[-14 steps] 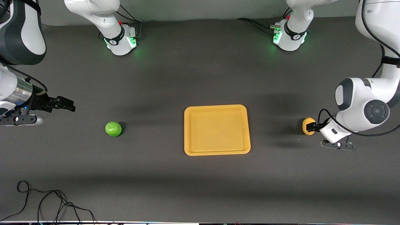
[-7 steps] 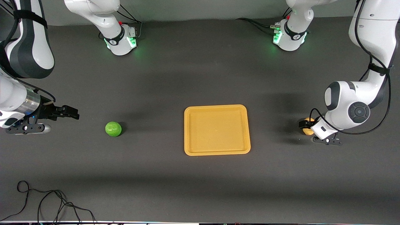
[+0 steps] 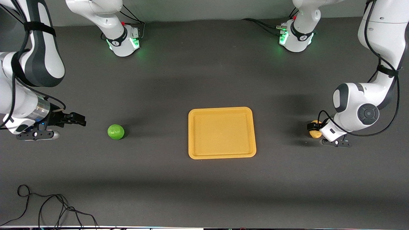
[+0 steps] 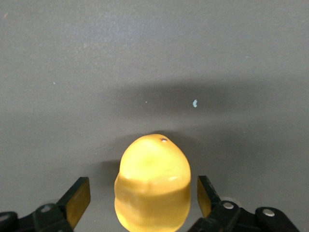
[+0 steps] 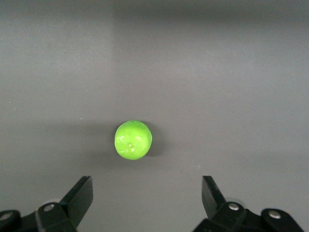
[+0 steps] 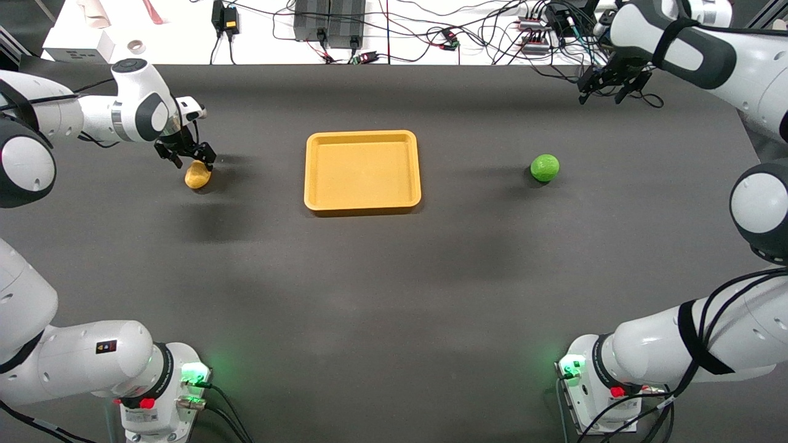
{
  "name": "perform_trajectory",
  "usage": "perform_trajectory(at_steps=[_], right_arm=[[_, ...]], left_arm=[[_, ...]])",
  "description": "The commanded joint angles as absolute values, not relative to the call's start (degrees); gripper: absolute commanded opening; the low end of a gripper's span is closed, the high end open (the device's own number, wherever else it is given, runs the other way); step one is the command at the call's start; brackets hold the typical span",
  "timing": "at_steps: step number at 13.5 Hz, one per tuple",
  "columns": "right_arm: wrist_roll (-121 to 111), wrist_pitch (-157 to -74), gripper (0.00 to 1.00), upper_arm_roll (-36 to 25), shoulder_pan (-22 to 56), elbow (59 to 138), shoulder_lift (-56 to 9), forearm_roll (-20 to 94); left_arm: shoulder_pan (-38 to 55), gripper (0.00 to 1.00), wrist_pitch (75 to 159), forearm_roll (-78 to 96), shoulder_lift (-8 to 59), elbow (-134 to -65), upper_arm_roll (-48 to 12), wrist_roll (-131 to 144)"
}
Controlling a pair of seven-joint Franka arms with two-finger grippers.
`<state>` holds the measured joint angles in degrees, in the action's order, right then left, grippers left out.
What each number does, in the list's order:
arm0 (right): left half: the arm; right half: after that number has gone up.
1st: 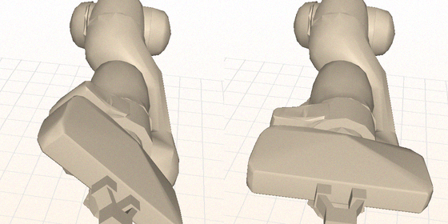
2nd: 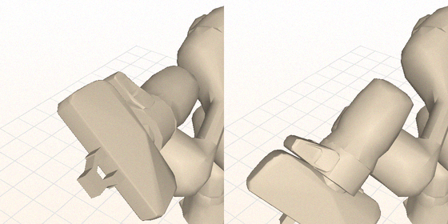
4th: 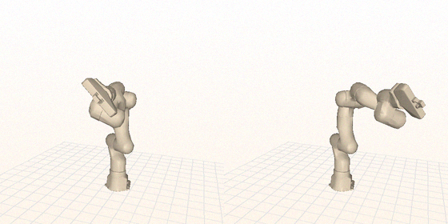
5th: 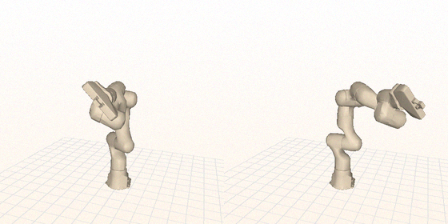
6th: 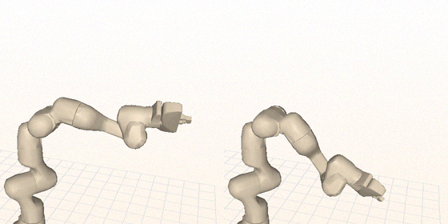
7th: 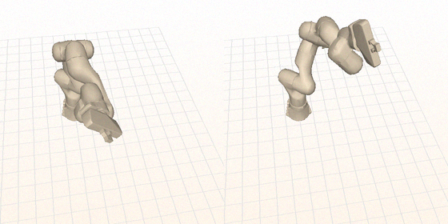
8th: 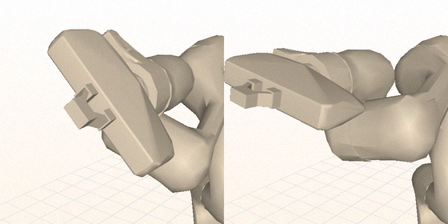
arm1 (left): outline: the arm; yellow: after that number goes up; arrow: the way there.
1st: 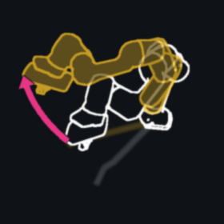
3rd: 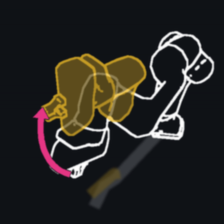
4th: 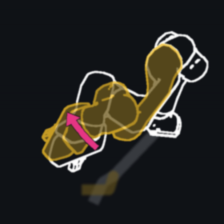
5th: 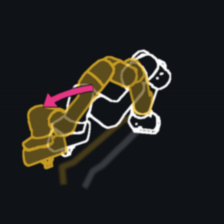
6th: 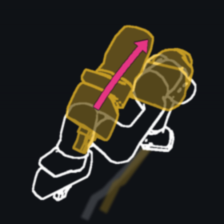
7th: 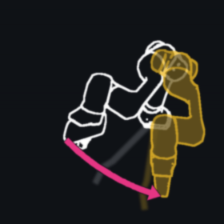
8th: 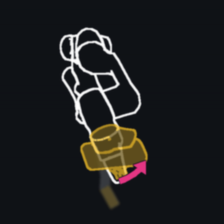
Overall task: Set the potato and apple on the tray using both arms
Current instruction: 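Close the left gripper on the potato while the right gripper approaches the apple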
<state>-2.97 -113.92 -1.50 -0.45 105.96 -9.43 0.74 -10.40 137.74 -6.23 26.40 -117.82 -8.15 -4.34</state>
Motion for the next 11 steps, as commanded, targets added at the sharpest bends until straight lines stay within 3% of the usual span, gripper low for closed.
perform_trajectory(at_steps=[1, 4, 5, 11], right_arm=[[-4.3, -118.2, 1.00, -1.7, -0.3, 107.6, -10.7, 1.1], [-4.4, -121.5, 0.99, -1.7, -0.2, 109.2, -12.0, 1.1], [-4.3, -121.7, 0.98, -1.7, 0.1, 109.2, -12.2, 1.0], [-4.3, -125.0, 0.95, -1.7, 0.3, 110.1, -14.9, 0.2]], left_arm=[[-11.0, 0.81, 139.5, -6.9, 26.7, -118.6, -8.4, -4.0], [-10.9, 0.15, 138.4, -6.9, 26.6, -118.3, -8.4, -4.0], [-11.0, 0.00, 138.3, -6.9, 26.5, -118.1, -8.4, -4.0], [-10.6, 0.00, 136.7, -6.9, 25.3, -116.6, -8.5, -4.1]])
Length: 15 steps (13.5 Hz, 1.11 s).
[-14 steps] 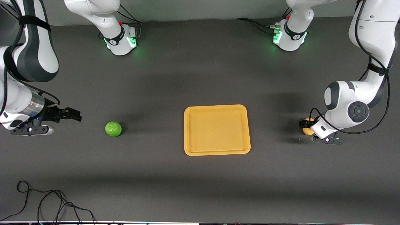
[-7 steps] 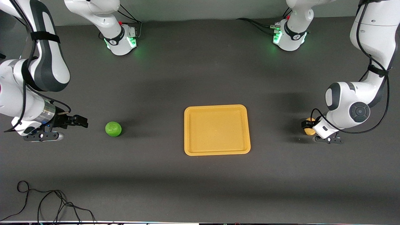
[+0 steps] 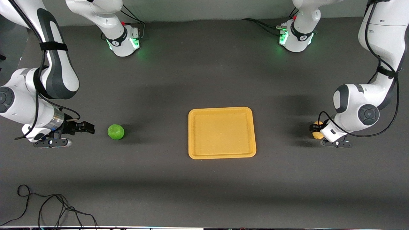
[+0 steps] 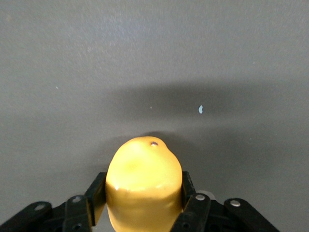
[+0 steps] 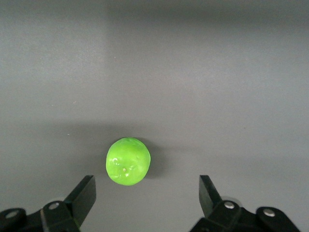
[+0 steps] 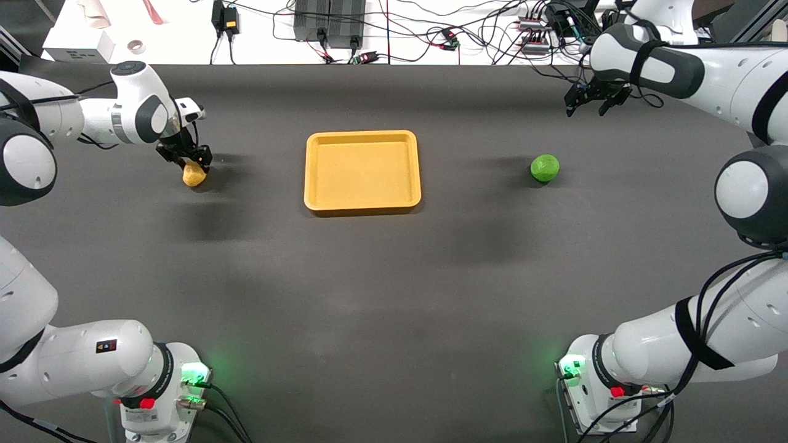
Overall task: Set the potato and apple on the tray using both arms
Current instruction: 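Close the left gripper on the potato while the right gripper approaches the apple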
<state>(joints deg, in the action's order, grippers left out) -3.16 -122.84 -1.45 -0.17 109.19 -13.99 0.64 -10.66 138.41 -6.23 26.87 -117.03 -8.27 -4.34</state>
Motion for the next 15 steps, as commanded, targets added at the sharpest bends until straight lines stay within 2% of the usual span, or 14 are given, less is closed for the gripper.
perform_trajectory(at_steps=[1, 3, 9, 12, 15], right_arm=[[-4.2, -126.1, 0.95, -1.7, 0.3, 110.5, -16.1, 0.2], [-3.6, -128.3, 0.95, -1.6, 0.3, 111.1, -18.2, 0.2], [-4.2, -132.8, 0.95, -1.5, 2.3, 117.8, -18.1, 0.8], [-4.1, -133.0, 0.95, -1.5, 2.2, 117.8, -18.9, 1.0], [-4.0, -134.7, 0.95, -1.4, 2.5, 117.8, -20.0, 1.0]], left_arm=[[-10.5, 0.00, 135.6, -6.9, 25.2, -116.3, -8.5, -4.0], [-10.5, 0.00, 134.9, -6.9, 25.2, -115.8, -8.5, -4.1], [-10.5, 0.00, 134.8, -6.9, 25.1, -115.8, -8.5, -4.8], [-10.2, 0.00, 134.0, -6.9, 23.9, -115.0, -8.9, -4.0], [-8.2, 0.00, 125.1, -6.6, 22.4, -109.6, -9.0, -3.7]])
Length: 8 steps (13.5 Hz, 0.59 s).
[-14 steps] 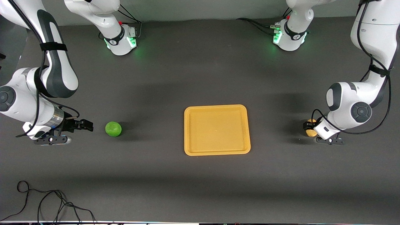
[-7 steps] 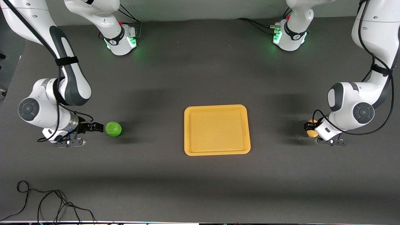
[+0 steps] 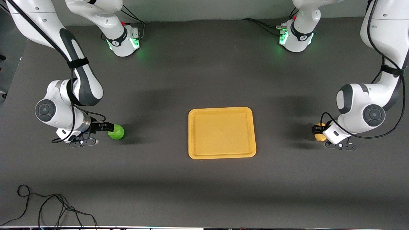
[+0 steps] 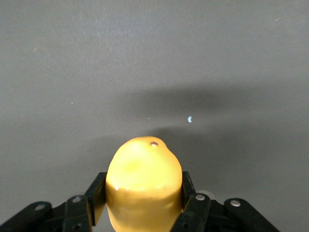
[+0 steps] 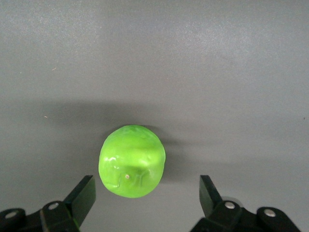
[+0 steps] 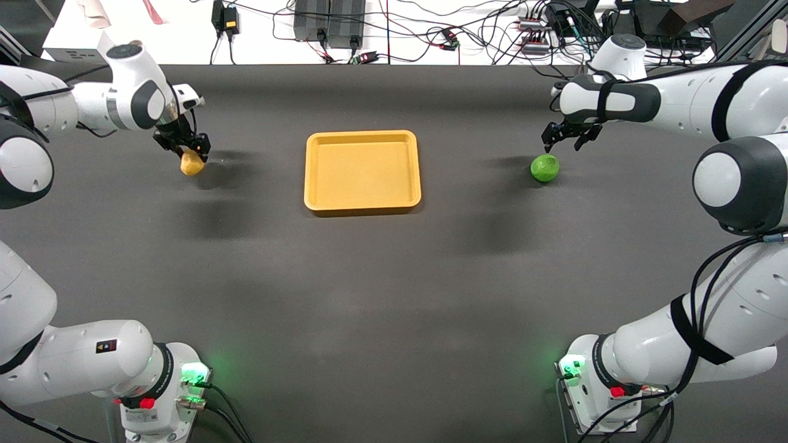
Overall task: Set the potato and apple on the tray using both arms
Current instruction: 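Carry the potato to the tray with the left gripper while the right grasps the apple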
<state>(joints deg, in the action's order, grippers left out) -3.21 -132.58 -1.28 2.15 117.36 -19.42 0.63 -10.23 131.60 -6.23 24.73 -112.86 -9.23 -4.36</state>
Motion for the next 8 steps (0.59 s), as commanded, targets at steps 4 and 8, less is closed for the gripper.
perform_trajectory(at_steps=[4, 8], right_arm=[[-4.1, -134.9, 0.96, -1.5, 2.5, 117.9, -20.5, 1.0], [-4.2, -134.9, 0.96, -1.5, 2.5, 118.4, -20.9, 1.0]], left_arm=[[-6.6, 0.00, 116.4, -6.6, 22.0, -102.1, -9.2, -3.7], [-4.0, 0.00, 109.4, -5.8, 21.2, -94.0, -14.0, 1.7]])
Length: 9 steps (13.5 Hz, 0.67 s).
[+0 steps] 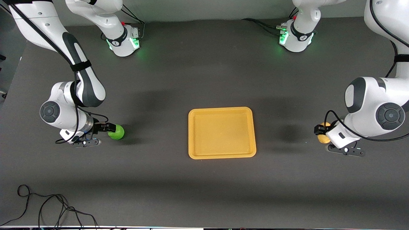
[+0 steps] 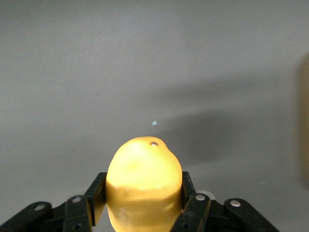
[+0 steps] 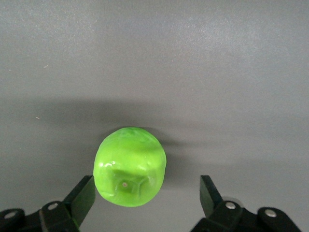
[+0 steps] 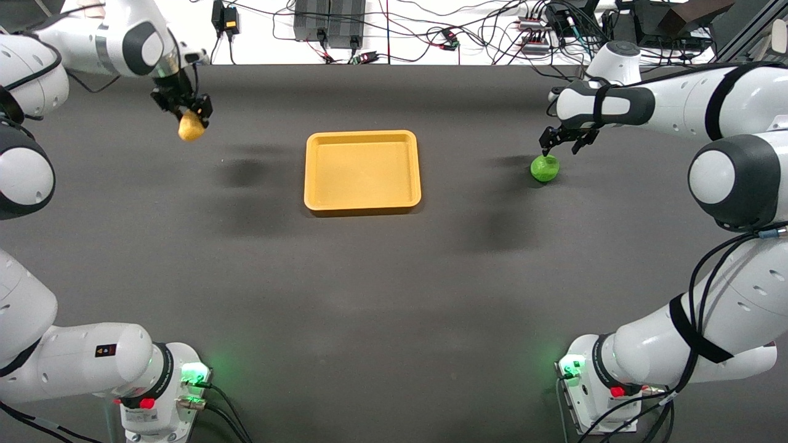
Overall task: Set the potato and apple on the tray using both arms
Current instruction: 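Carry the potato to the tray with the left gripper while the right grasps the apple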
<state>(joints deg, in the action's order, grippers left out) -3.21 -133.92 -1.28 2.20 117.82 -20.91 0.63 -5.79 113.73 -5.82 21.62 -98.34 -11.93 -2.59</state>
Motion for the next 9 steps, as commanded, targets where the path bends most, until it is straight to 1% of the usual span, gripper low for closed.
perform_trajectory(at_steps=[1, 3, 6, 7, 9], right_arm=[[-4.2, -134.9, 0.96, -1.4, 2.5, 118.4, -20.9, 1.0], [-4.2, -135.1, 0.96, -1.4, 2.5, 118.4, -21.5, 1.0], [-4.0, -135.0, 0.96, -1.2, 3.1, 118.4, -21.5, 1.1], [-4.0, -135.2, 0.96, -1.2, 3.3, 118.4, -21.6, 1.1], [-4.0, -137.0, 0.96, -1.1, 3.3, 118.4, -23.0, 1.1]], left_arm=[[-3.3, 0.00, 108.1, -5.8, 21.4, -92.0, -16.3, 4.5], [-1.9, 0.00, 107.8, -5.7, 22.1, -90.2, -19.9, 11.8], [3.1, 0.00, 109.9, -5.6, 24.0, -89.5, -21.4, 21.3], [5.3, 0.00, 112.6, -5.6, 25.1, -89.5, -21.4, 24.3], [8.6, 0.00, 118.0, -5.6, 29.6, -89.6, -21.4, 28.0]])
